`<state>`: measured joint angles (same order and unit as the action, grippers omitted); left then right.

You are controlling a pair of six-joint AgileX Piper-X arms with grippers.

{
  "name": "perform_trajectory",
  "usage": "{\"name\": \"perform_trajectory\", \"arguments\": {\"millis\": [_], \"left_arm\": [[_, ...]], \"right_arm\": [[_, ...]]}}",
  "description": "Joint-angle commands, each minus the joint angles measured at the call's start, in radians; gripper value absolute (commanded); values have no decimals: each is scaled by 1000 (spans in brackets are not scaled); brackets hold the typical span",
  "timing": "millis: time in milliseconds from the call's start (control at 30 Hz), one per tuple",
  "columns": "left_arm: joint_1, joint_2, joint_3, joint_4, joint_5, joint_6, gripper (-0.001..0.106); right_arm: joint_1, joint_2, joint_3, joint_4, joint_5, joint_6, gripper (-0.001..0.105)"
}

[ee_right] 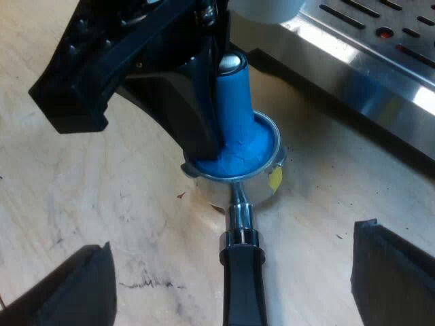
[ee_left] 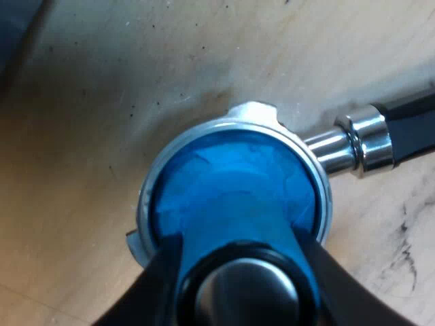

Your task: Grind coffee beans and then tamp

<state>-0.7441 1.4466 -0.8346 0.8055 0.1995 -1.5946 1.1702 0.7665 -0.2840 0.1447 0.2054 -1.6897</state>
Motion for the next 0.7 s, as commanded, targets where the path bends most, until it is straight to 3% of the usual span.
{"name": "perform_trajectory", "arguments": {"millis": [33,700], "left_arm": [[-9,10,-3,-12,-11,7,0],[-75,47,34,-38,-76,4,0]], "right_arm": [[2,-2,-1,-7,-1,-14,72],[2,-2,-1,-7,-1,-14,72]]}}
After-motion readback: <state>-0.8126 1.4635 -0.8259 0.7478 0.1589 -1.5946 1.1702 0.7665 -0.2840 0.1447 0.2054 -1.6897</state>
